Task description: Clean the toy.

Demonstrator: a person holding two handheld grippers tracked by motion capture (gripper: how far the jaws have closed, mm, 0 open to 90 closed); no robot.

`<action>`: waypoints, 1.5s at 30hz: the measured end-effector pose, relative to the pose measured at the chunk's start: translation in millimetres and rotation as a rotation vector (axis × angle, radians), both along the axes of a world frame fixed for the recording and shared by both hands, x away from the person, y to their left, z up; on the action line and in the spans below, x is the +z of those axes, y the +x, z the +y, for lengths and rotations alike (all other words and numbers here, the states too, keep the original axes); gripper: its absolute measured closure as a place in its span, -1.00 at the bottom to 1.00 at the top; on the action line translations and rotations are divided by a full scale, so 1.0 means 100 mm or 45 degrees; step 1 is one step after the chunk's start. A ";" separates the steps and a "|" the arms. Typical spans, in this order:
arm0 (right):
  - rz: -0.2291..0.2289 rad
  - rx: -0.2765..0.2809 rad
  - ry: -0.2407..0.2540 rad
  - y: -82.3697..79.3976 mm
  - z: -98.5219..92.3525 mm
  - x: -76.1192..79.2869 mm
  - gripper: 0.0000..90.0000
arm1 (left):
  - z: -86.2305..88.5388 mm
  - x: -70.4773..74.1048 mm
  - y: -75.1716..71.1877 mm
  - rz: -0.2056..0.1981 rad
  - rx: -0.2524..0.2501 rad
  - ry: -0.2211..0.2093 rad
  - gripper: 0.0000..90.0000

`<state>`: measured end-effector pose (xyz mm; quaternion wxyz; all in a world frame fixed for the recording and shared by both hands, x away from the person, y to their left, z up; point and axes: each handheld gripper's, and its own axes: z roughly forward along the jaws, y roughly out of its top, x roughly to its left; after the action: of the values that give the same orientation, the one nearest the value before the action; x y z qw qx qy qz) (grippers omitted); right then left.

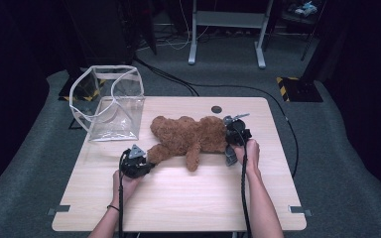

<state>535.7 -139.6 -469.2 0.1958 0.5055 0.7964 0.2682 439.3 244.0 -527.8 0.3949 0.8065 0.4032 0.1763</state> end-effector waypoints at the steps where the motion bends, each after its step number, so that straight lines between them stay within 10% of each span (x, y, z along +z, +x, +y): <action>1: 0.023 -0.003 -0.001 -0.02 -0.01 -0.01 0.73 | 0.00 0.00 0.00 0.001 0.001 -0.003 0.49; 6: 0.103 0.051 0.025 -0.18 -0.13 0.01 0.73 | 0.00 0.00 0.00 0.001 0.002 -0.002 0.49; 14: -0.112 -0.072 0.141 -0.22 -0.33 0.33 0.72 | 0.00 0.00 0.00 0.001 0.001 -0.003 0.48; 20: -0.152 -0.071 0.195 -0.02 -0.22 0.43 0.72 | 0.00 0.00 0.00 0.001 0.001 -0.003 0.48; 28: 0.001 -0.045 0.213 0.07 -0.07 0.10 0.73 | 0.00 0.00 0.00 0.002 0.004 -0.005 0.48; 38: 0.119 0.037 0.043 -0.11 -0.11 -0.08 0.73 | 0.00 0.00 0.00 0.001 0.004 -0.003 0.48; 45: -0.089 -0.028 0.116 -0.24 -0.24 0.29 0.73 | 0.00 0.00 0.00 0.001 0.003 -0.004 0.48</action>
<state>511.7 -164.0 -440.6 0.2031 0.5130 0.7704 0.3195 439.2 243.8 -527.9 0.3958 0.8055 0.4044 0.1759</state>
